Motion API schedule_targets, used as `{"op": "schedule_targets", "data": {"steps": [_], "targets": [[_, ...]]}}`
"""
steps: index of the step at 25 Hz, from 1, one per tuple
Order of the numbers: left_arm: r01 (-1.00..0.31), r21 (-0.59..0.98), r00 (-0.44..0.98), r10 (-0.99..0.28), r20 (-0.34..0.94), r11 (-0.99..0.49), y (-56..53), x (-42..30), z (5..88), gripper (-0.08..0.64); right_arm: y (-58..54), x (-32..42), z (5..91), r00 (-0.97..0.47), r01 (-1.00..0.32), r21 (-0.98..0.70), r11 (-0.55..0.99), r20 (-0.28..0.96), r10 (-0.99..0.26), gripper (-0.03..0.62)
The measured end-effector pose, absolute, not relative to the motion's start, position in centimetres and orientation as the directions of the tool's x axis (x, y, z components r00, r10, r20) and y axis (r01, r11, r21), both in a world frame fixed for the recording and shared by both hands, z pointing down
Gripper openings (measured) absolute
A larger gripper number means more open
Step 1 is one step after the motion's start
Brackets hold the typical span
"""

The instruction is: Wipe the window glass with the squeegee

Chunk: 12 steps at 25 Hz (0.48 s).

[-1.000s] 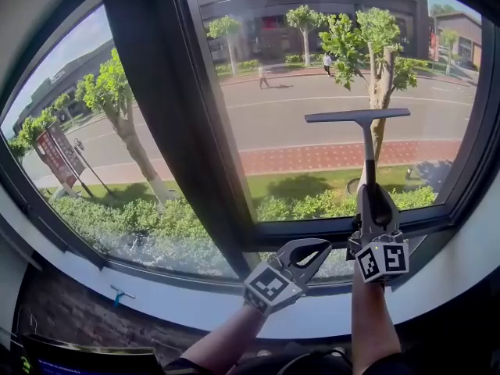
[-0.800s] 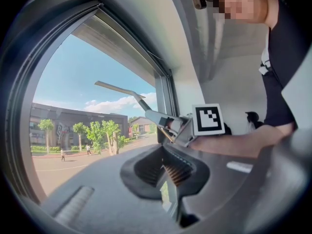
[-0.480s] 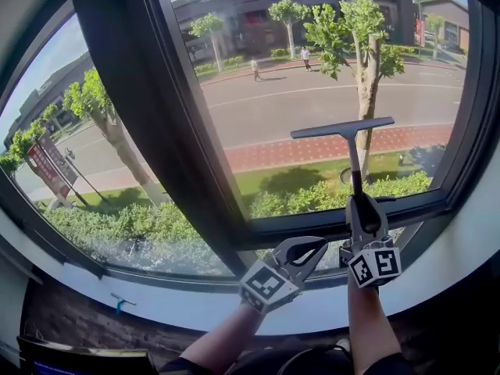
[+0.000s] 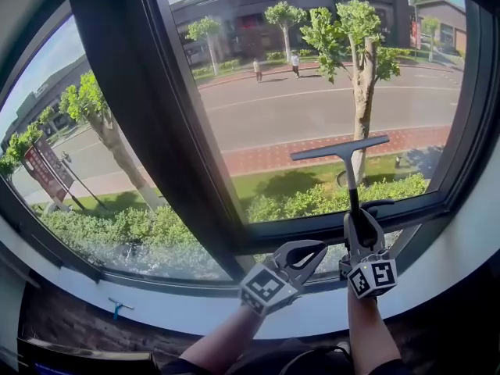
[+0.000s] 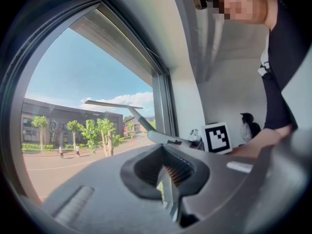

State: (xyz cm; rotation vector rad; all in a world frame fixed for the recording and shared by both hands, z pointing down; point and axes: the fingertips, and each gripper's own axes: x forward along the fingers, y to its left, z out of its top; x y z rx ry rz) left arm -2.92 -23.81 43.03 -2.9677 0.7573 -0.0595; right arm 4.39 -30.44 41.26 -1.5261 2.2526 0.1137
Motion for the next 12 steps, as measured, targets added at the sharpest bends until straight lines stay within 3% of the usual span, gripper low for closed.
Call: {"op": "schedule_targets", "data": {"steps": [12], "targets": [[-0.464,-0.084,0.883,-0.468,0.04,-0.882,-24.1,-2.4,45.2,0.002,-29.7,4.4,47.1,-0.314,-0.901,-0.198,0.386,-0.316,-0.895,0.098]]}}
